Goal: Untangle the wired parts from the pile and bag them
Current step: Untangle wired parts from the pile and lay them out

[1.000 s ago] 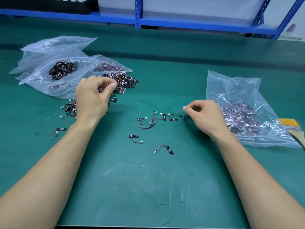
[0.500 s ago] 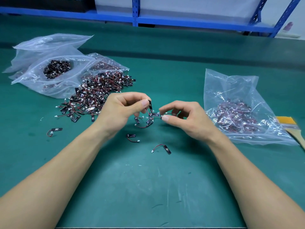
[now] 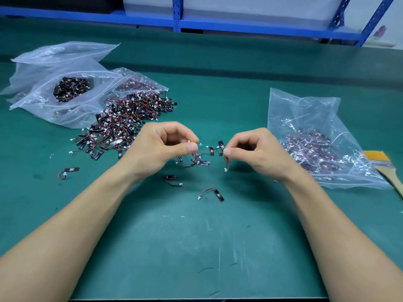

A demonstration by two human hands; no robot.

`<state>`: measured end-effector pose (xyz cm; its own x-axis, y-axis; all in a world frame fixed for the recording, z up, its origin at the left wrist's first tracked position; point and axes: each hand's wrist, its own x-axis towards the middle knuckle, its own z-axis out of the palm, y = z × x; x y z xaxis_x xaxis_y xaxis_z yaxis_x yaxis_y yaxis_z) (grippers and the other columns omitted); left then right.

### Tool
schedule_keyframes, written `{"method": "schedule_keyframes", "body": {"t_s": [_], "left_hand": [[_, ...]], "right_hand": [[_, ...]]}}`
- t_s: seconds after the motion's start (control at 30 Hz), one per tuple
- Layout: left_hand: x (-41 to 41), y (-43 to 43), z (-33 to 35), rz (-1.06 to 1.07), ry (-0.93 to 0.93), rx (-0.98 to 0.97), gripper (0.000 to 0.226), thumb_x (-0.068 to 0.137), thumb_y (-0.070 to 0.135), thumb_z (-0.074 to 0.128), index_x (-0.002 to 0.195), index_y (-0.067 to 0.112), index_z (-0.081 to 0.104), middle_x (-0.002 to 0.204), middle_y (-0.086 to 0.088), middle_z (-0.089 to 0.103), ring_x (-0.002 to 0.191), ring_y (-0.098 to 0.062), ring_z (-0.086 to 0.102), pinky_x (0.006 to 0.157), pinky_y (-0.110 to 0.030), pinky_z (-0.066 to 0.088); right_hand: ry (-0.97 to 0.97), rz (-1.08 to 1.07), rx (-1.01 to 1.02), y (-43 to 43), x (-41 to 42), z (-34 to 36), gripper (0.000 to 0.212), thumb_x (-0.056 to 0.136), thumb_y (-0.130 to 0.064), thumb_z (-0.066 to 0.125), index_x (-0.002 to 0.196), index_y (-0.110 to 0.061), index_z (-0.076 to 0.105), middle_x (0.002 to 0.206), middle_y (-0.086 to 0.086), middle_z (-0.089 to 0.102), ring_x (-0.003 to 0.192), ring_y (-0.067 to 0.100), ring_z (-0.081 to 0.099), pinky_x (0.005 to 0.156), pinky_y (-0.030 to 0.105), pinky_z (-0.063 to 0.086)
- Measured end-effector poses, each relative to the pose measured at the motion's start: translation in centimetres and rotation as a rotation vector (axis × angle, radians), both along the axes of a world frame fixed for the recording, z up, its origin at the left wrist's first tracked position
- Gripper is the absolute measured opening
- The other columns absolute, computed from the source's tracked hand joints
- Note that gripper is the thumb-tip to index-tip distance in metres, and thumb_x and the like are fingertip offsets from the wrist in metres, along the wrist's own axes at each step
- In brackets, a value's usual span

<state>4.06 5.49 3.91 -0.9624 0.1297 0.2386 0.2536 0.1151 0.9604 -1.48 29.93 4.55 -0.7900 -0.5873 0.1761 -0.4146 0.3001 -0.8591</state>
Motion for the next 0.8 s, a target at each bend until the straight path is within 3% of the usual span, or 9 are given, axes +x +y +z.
{"method": "schedule_keyframes", "body": {"t_s": [0.1,0.3,0.43,0.57,0.7,0.8], "left_hand": [[0.0,-0.5,-0.4,-0.124,-0.032,-0.213,0.015,0.068,0.032,0.082,0.081,0.027,0.076,0.069,0.005,0.068,0.063,-0.004,0.057,0.063,-0.014,0.045],[-0.1,-0.1,-1.6,-0.292,-0.177,-0.396,0.029,0.074,0.020,0.086,0.097,0.031,0.071,0.076,0.002,0.074,0.061,-0.013,0.048,0.059,-0.018,0.040],[-0.1,0.2,-1.7,-0.203,0.022,-0.533,0.037,0.071,0.030,0.089,0.103,0.034,0.071,0.082,0.015,0.076,0.062,-0.025,0.042,0.058,-0.025,0.038],[-0.3,-0.3,-1.3,-0.025,0.188,-0.517,0.031,0.076,0.041,0.083,0.103,0.031,0.073,0.087,0.021,0.074,0.060,-0.024,0.048,0.060,-0.032,0.045],[-0.6,-1.5,-1.2,0.102,0.265,-0.611,0.012,0.080,0.041,0.075,0.088,0.032,0.073,0.070,0.017,0.068,0.051,-0.009,0.037,0.052,-0.018,0.032],[-0.7,-2.4,-1.1,0.168,0.267,-0.698,0.013,0.081,0.043,0.075,0.079,0.030,0.073,0.061,0.012,0.064,0.050,-0.008,0.041,0.052,-0.021,0.032]], "right_hand": [[0.035,0.010,0.203,0.9,-0.3,0.0,0.023,0.087,-0.008,0.073,0.065,-0.009,0.069,0.049,-0.015,0.053,0.046,0.003,0.040,0.050,0.009,0.030],[0.013,0.072,0.498,1.3,-0.3,-0.2,0.030,0.082,-0.019,0.074,0.055,-0.017,0.061,0.049,-0.010,0.056,0.047,0.005,0.041,0.049,0.013,0.033],[0.061,0.024,0.517,1.3,-0.3,-0.2,0.042,0.082,-0.035,0.077,0.057,-0.011,0.053,0.048,-0.008,0.045,0.047,0.008,0.035,0.047,0.018,0.031],[0.137,0.071,0.412,0.5,0.4,-0.1,0.039,0.080,-0.034,0.079,0.060,-0.017,0.051,0.052,-0.010,0.047,0.049,0.007,0.038,0.050,0.020,0.033],[0.209,0.176,0.449,-1.1,1.6,-0.5,0.023,0.075,-0.043,0.081,0.075,-0.024,0.066,0.056,-0.007,0.048,0.054,0.010,0.043,0.055,0.032,0.040],[0.217,0.221,0.475,-1.6,1.7,-0.8,0.019,0.077,-0.044,0.080,0.083,-0.027,0.074,0.058,-0.001,0.050,0.057,0.014,0.046,0.059,0.037,0.045]]}}
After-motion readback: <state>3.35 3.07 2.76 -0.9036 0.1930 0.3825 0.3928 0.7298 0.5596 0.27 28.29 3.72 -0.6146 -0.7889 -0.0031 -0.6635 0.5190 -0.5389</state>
